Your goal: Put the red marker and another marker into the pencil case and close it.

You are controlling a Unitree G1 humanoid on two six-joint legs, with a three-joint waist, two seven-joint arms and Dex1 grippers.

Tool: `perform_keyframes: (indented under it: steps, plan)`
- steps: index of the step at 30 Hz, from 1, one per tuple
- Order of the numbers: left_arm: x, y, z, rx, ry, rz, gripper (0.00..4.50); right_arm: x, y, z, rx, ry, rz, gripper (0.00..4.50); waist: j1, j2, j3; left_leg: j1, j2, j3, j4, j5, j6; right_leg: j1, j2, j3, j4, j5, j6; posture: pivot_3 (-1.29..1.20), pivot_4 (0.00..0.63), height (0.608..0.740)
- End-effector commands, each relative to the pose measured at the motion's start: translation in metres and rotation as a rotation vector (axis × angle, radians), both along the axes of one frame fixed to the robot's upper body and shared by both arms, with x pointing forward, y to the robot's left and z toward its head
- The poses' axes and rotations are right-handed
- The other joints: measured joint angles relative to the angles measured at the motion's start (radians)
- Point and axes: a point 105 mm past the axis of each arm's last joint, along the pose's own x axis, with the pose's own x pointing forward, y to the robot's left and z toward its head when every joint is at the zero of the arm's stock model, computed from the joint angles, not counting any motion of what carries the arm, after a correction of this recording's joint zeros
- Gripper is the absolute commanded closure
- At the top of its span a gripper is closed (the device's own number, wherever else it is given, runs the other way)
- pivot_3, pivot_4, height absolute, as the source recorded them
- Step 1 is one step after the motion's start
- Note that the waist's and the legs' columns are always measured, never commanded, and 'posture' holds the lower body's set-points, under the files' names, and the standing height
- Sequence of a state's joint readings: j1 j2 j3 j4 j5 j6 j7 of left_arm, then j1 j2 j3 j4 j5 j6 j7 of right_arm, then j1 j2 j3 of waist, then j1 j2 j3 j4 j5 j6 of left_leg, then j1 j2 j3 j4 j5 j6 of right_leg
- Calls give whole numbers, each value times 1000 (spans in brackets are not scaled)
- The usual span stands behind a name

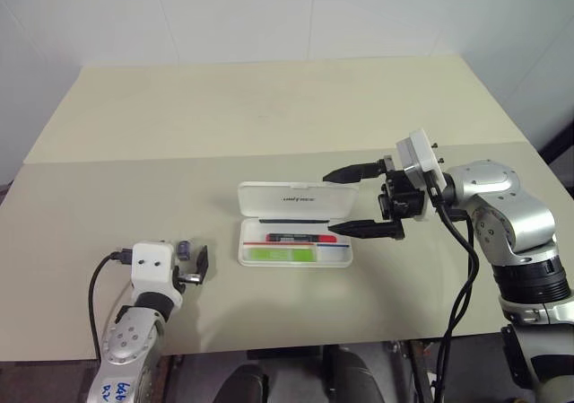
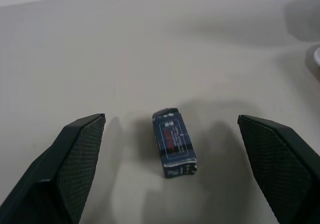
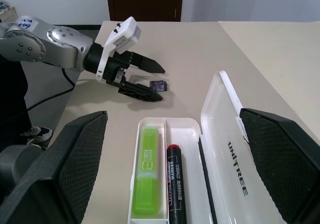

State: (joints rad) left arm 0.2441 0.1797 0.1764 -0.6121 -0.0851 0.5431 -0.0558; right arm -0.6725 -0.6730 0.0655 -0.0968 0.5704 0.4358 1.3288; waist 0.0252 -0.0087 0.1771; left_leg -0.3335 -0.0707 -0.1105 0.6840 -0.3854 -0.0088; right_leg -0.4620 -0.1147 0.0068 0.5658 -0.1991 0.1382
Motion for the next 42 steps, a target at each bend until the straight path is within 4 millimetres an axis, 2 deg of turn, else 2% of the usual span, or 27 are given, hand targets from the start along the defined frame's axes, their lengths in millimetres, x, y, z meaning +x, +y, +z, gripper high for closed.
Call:
perform_keyframes:
  steps: [1, 7, 11, 12, 21, 29, 34, 38, 42]
  plan:
    - [-2, -1, 4, 25, -7, 9, 604, -4, 1, 13, 25, -64, 10, 0, 0, 0, 0, 0, 0, 0, 0, 0, 0, 0, 0, 0, 0, 0, 0, 0, 150, 740]
    - [-12, 2, 0, 36, 27, 19, 2550, -2, 2, 13, 27, -66, 10, 0, -2, 0, 0, 0, 0, 0, 0, 0, 0, 0, 0, 0, 0, 0, 0, 0, 150, 740]
    - [-15, 6, -2, 44, 42, 37, 4011, -2, 3, 13, 32, -68, 14, 0, -1, 0, 0, 0, 0, 0, 0, 0, 0, 0, 0, 0, 0, 0, 0, 0, 150, 740]
    - [-15, 6, -2, 46, 43, 38, 4193, -1, 3, 13, 32, -68, 15, 0, -1, 0, 0, 0, 0, 0, 0, 0, 0, 0, 0, 0, 0, 0, 0, 0, 150, 740]
    - [-13, 5, 4, 63, 20, 4, 4193, -1, 5, 10, 37, -70, 18, 0, -1, 0, 0, 0, 0, 0, 0, 0, 0, 0, 0, 0, 0, 0, 0, 0, 150, 740]
    - [-15, -9, 22, 84, -66, -127, 4193, 1, 8, 7, 35, -70, 22, 0, -1, 0, 0, 0, 0, 0, 0, 0, 0, 0, 0, 0, 0, 0, 0, 0, 150, 740]
    - [-20, -11, 36, 73, -140, -171, 4193, 1, 9, 3, 24, -72, 25, 0, -1, 0, 0, 0, 0, 0, 0, 0, 0, 0, 0, 0, 0, 0, 0, 0, 150, 740]
    - [-34, -23, 50, 64, -180, -318, 4193, 3, 7, 3, 11, -74, 25, 0, -1, 0, 0, 0, 1, 0, 0, 0, 0, 0, 0, 0, 0, 0, 0, 0, 150, 740]
    - [-42, -26, 57, 85, -176, -440, 4193, 2, 2, 2, -14, -73, 31, 0, -1, 0, 0, 0, 1, 0, 0, 0, 0, 0, 0, 0, 0, 0, 0, 0, 150, 740]
